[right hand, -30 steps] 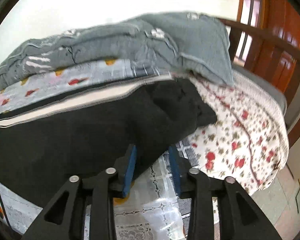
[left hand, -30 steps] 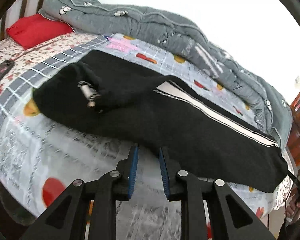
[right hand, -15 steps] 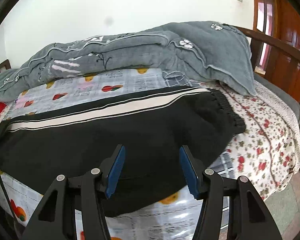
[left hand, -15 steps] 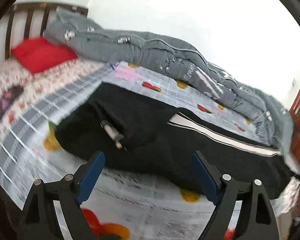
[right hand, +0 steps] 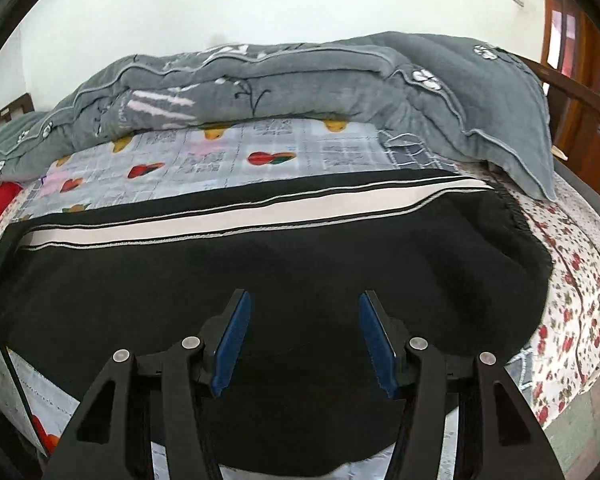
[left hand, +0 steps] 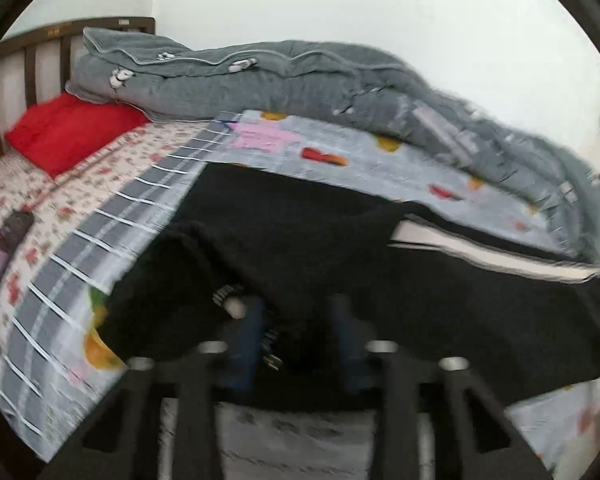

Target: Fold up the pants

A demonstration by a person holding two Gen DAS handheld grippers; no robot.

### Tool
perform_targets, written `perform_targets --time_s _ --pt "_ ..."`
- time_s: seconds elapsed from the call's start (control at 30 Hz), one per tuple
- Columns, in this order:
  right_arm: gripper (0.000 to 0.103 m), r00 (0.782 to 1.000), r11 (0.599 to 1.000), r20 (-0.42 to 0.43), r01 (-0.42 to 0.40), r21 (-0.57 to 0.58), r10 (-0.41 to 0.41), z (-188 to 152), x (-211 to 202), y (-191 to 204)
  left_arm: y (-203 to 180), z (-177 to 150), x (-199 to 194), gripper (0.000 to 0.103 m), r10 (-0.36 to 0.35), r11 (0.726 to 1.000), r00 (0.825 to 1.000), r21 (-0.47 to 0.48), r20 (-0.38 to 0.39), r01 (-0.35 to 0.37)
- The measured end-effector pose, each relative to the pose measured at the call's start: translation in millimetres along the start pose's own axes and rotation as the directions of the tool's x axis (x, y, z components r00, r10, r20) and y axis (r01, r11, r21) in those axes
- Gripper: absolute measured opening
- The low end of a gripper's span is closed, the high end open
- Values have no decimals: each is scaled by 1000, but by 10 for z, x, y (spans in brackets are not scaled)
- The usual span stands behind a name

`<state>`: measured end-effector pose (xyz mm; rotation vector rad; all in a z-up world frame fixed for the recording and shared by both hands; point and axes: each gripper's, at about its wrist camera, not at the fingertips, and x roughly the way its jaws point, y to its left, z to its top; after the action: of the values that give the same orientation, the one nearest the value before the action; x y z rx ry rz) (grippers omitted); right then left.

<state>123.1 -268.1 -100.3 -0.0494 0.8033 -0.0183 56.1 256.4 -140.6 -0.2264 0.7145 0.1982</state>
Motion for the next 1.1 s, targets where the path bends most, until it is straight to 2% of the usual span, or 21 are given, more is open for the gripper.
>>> perform_targets --time_s 0.07,0.3,0.4,0.53,0.63,0.77,0.83,0.87,0.93,0.97,1.0,1.07,1.1 --pt "55 1000 1000 -11 4 -8 -4 25 73 48 38 71 53 12 -21 1000 1000 -16 1 21" --pt "55 999 1000 -34 -1 -14 1 183 311 163 149 537 265 10 -4 999 998 -54 59 7" --pt "55 999 1000 -35 2 -17 -3 268 392 202 187 789 422 11 31 997 997 -72 74 -26" --pt "55 999 1000 -47 6 -19 -7 371 529 249 306 1082 718 11 44 993 997 -116 60 -37" --pt "55 998 999 -56 16 -27 -18 415 620 290 350 1237 933 11 51 993 998 -112 38 -47" --pt "55 998 999 -62 21 -30 -23 482 706 330 422 1250 1056 13 47 989 999 -139 -21 -50" --pt "55 998 999 -61 24 -33 -26 509 728 356 486 1205 1083 15 14 985 998 -172 -63 -25" --pt "55 998 999 -61 21 -36 -24 525 739 368 503 1164 1075 19 -11 984 997 -176 -70 -1" --pt "55 998 999 -64 18 -45 -20 554 772 409 500 1112 1029 42 -49 986 997 -162 -66 38" --pt "55 998 999 -63 18 -50 -21 570 789 429 493 1092 986 76 -55 986 997 -161 -54 46" --pt "55 998 998 -62 16 -54 -20 584 805 450 486 1069 914 88 -40 986 999 -160 -12 38" --pt "55 998 998 -64 9 -63 -13 619 843 504 442 1051 783 87 -15 992 998 -124 59 23" --pt "55 998 998 -65 6 -65 -10 635 858 525 416 1050 756 87 -12 994 998 -106 68 19"
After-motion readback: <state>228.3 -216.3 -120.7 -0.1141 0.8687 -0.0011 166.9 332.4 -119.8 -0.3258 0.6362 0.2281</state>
